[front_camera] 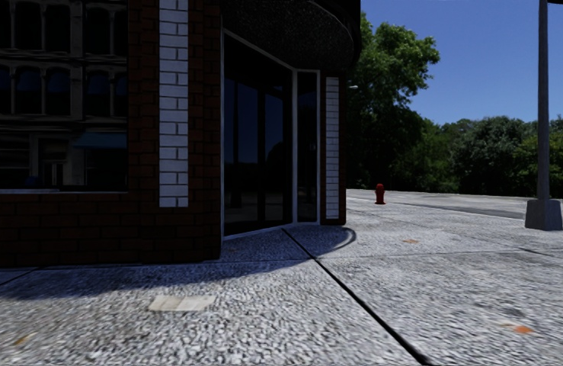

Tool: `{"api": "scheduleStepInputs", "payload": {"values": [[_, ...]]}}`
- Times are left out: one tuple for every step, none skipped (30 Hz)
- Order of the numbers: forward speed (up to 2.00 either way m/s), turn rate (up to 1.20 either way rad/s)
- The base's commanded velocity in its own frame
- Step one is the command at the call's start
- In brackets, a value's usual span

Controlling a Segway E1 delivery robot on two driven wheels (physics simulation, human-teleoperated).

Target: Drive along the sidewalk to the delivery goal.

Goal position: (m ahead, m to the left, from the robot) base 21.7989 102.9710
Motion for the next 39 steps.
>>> {"api": "scheduleStepInputs", "payload": {"values": [[1.82, -1.20], [1.82, -1.20], [1.82, -1.20], [1.82, -1.20], [1.82, -1.20], [1.82, -1.20], [1.82, -1.20], [1.82, -1.20], [1.82, -1.20], [1.82, -1.20], [1.82, -1.17], [1.82, -0.63], [1.82, 0.00], [1.82, 0.00], [1.82, 0.00], [1.82, 0.00], [1.82, 0.00], [1.82, 0.00], [1.82, 0.00], [1.82, 0.00], [1.82, 0.00], [1.82, 0.00], [1.82, 0.00], [1.82, 0.00], [1.82, 0.00], [1.82, 0.00], [1.82, 0.00], [1.82, 0.00], [1.82, 0.00], [1.82, 0.00], [1.82, 0.00], [1.82, 0.02], [1.82, 0.17], [1.82, 0.30], [1.82, 0.51], [1.82, 0.51], [1.82, 0.64], [1.82, 0.75], [1.82, 0.89]]}}
